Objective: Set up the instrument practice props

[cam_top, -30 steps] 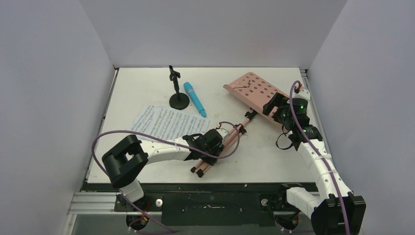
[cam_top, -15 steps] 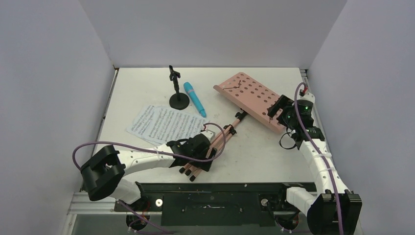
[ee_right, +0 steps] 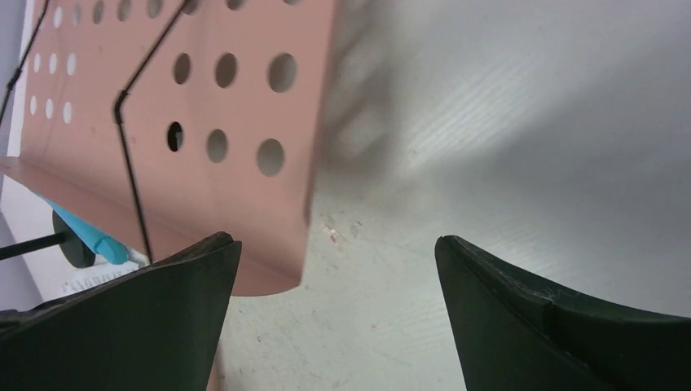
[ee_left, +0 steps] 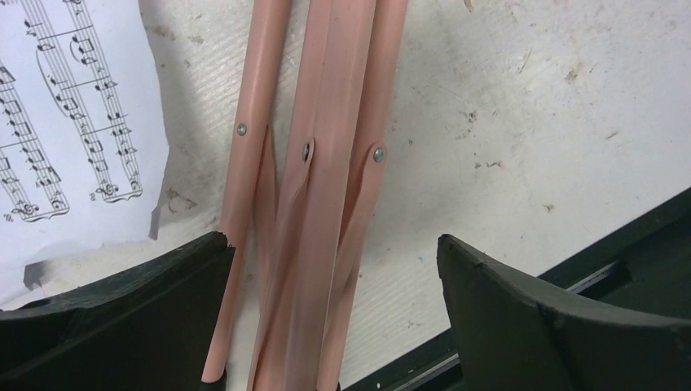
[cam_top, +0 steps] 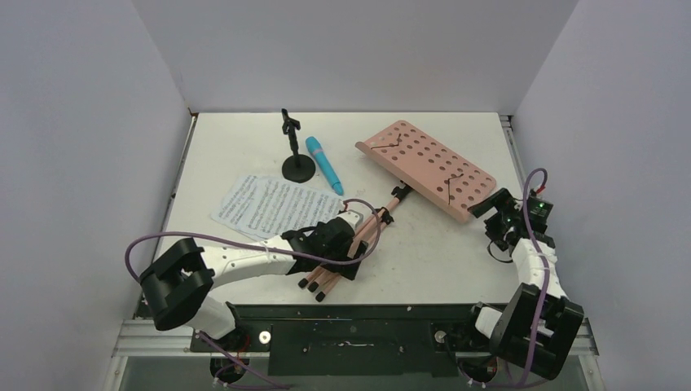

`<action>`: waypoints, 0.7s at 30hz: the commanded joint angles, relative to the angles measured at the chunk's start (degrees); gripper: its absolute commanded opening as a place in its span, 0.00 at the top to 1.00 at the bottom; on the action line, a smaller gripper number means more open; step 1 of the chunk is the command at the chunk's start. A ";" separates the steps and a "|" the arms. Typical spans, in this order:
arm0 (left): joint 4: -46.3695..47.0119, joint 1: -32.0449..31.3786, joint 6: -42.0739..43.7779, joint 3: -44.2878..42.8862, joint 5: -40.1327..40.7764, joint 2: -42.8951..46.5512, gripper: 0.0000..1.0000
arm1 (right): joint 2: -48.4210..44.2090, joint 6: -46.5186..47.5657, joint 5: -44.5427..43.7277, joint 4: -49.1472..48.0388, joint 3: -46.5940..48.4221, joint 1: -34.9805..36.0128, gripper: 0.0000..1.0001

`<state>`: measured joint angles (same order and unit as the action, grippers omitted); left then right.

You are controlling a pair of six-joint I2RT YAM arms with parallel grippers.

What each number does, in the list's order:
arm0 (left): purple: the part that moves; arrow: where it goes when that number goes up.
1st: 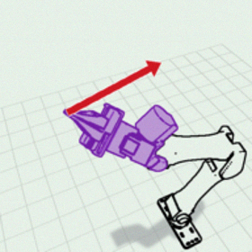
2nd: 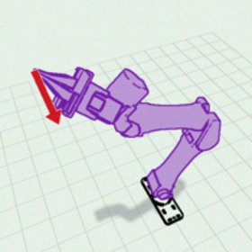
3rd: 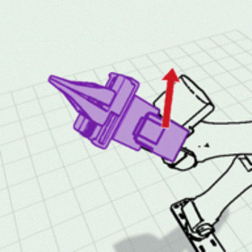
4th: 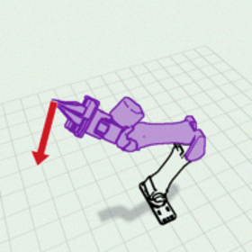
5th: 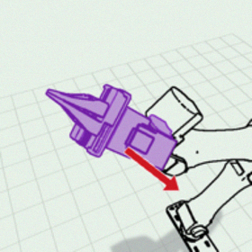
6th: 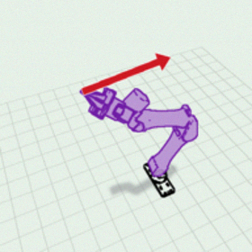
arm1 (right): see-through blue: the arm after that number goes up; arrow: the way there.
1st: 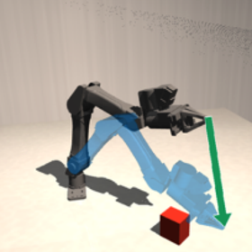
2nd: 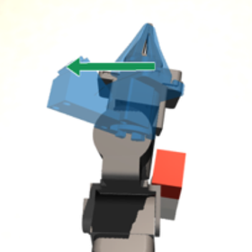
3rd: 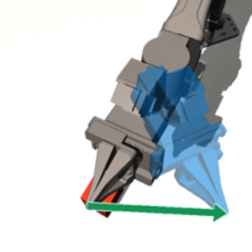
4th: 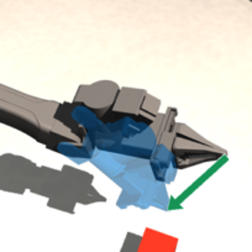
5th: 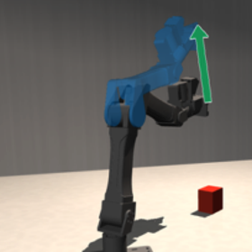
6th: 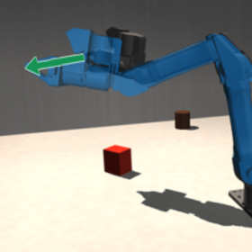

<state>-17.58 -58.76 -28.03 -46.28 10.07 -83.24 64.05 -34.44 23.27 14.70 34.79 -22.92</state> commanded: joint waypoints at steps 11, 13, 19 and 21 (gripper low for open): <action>0.89 0.32 1.12 -5.05 -0.30 -4.99 0.03 | 9.18 -14.59 19.03 -29.76 -11.76 -6.43 0.02; 0.58 0.25 1.31 -5.21 -0.34 -5.20 0.03 | 11.35 -16.35 19.14 -33.70 -12.20 -6.39 0.02; 0.85 0.27 1.22 -4.87 -0.40 -5.71 0.03 | 19.94 -23.53 21.50 -47.11 -13.44 -6.39 0.05; 1.45 0.30 1.05 -4.43 -0.71 -5.55 0.03 | 22.69 -24.92 21.76 -51.25 -13.38 -6.39 0.08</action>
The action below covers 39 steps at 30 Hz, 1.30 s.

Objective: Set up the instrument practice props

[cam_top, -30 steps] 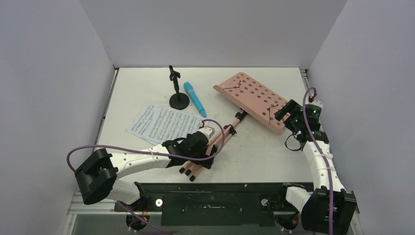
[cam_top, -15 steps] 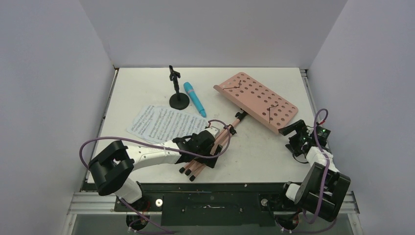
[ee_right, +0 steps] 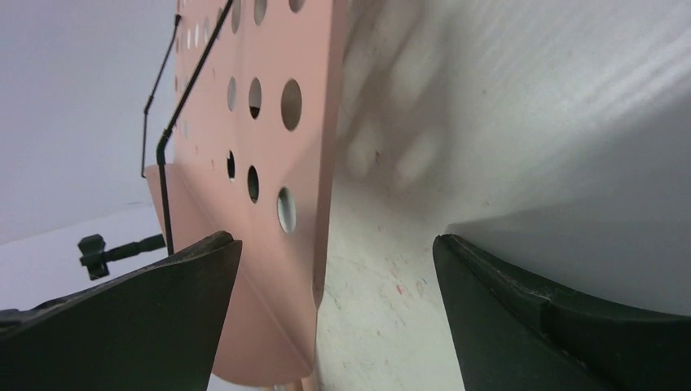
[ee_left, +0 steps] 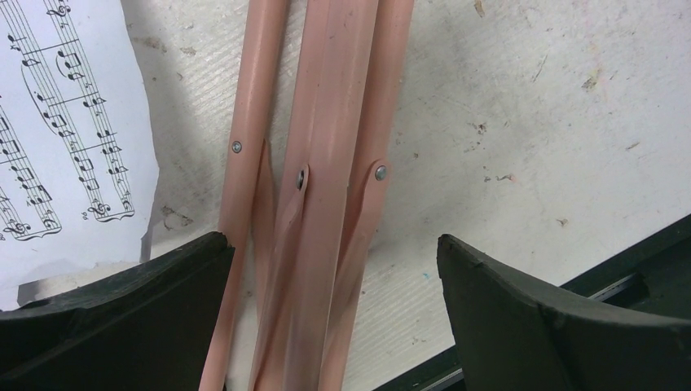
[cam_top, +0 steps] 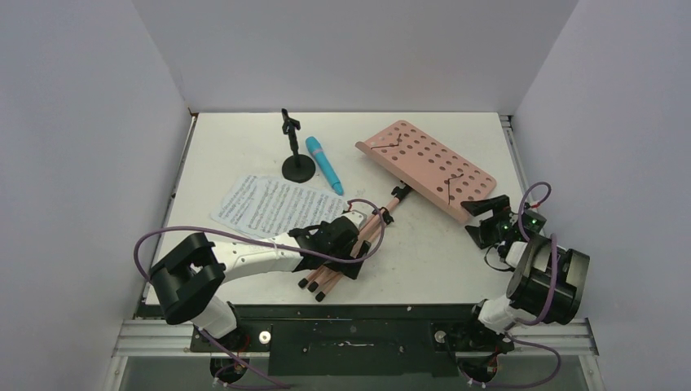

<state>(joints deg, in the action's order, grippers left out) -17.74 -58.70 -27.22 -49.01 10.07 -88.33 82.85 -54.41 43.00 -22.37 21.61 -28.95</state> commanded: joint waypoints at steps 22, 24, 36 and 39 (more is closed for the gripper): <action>0.76 0.24 0.00 -2.46 0.79 0.53 0.03 | 24.92 -24.50 5.27 -51.57 1.77 7.10 0.43; 0.68 0.18 -0.08 -2.57 1.00 0.74 0.03 | 26.30 -25.87 5.56 -54.48 1.62 7.11 0.50; 0.63 0.28 -0.29 -2.92 1.75 0.90 0.03 | 26.54 -26.62 7.46 -57.71 1.03 7.06 0.91; 0.26 0.35 -0.30 -3.65 2.66 0.77 0.03 | 24.33 -24.49 8.22 -53.89 1.51 7.06 0.95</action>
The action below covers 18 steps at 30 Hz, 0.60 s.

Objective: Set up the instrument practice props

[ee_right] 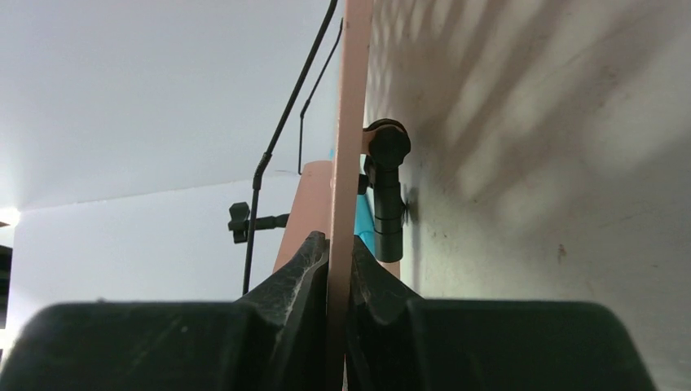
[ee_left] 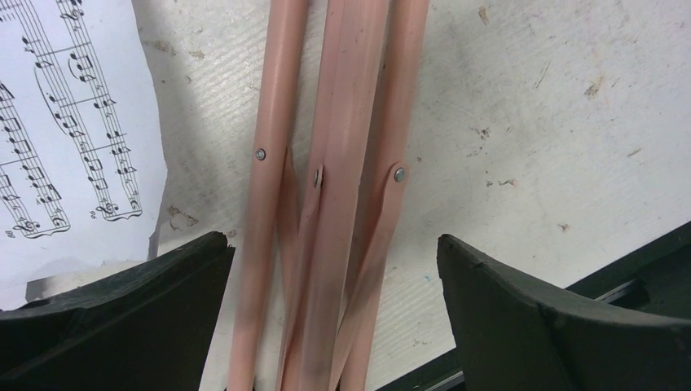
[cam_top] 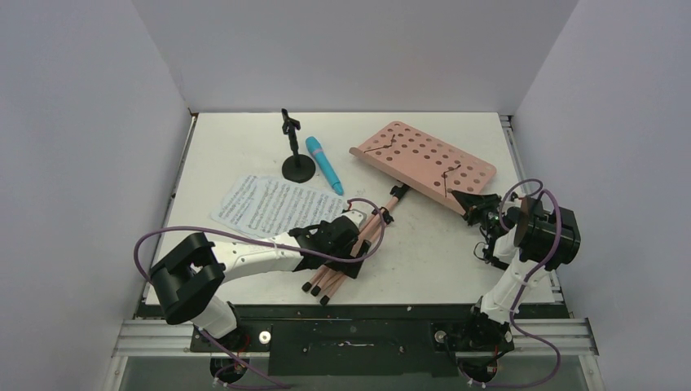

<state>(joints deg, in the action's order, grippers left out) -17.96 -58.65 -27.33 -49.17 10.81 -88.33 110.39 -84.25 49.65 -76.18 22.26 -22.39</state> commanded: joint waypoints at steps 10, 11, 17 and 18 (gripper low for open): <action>1.77 4.05 1.71 -7.36 -0.82 -1.61 0.00 | -16.18 23.71 1.60 31.23 6.13 0.42 0.95; 2.19 4.50 2.11 -7.75 -1.83 -2.11 0.04 | -17.88 26.22 1.00 35.25 7.22 0.42 0.95; 3.69 5.51 3.98 -11.03 -6.67 -6.07 0.26 | -25.18 34.87 -1.18 50.55 12.45 0.81 0.95; 3.59 5.36 4.18 -11.81 -7.00 -6.79 0.29 | -25.74 35.54 -1.29 51.99 13.00 0.85 0.95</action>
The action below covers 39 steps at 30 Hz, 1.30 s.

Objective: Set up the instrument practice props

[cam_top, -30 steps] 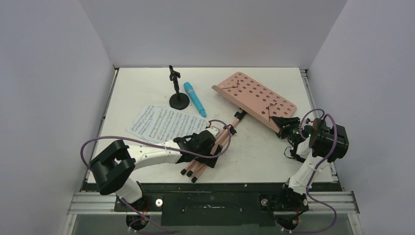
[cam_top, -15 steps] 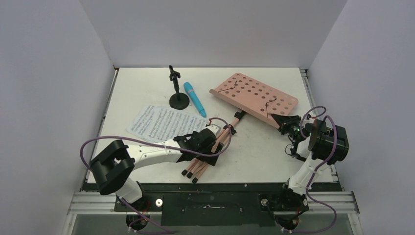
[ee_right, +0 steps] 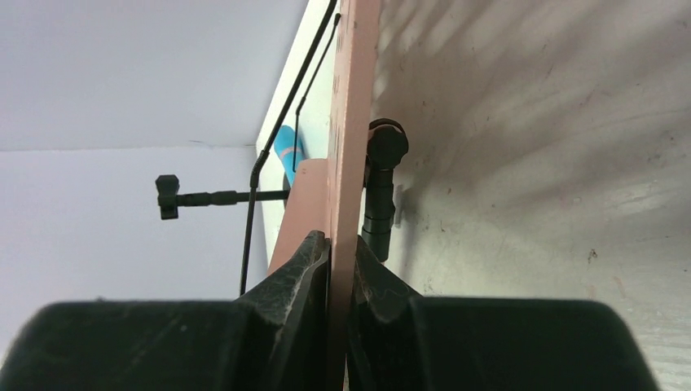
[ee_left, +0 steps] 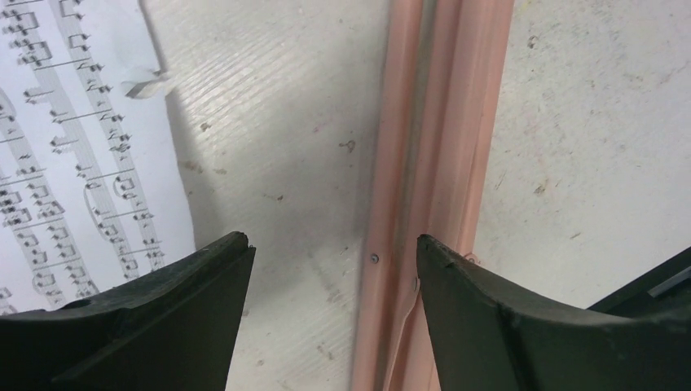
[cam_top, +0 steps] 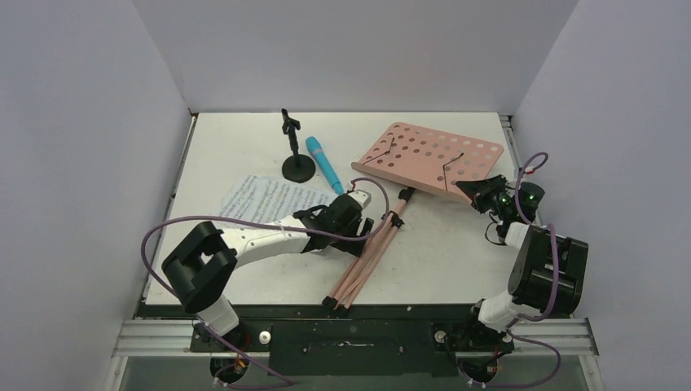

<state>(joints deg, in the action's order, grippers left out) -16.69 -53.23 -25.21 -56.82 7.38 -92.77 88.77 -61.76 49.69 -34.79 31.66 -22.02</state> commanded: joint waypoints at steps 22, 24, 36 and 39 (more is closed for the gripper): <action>3.87 -1.59 1.11 -10.09 -5.65 -3.75 0.29 | -10.62 17.91 -3.80 22.73 8.51 3.03 0.95; 4.81 -1.58 1.00 -9.51 -5.89 -2.57 0.29 | -10.83 18.11 -3.81 23.23 8.65 3.04 0.95; 4.03 -2.10 0.94 -11.92 -12.46 -7.66 0.43 | -13.44 19.48 -4.85 26.55 9.94 4.43 0.95; 2.41 -2.37 2.04 -13.24 -12.60 -9.23 0.46 | -14.20 19.73 -5.16 27.35 10.25 4.65 0.95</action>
<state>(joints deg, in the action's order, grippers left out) -13.78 -55.09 -23.77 -66.48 -3.38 -100.29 77.69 -49.84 46.02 -9.13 39.51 -18.72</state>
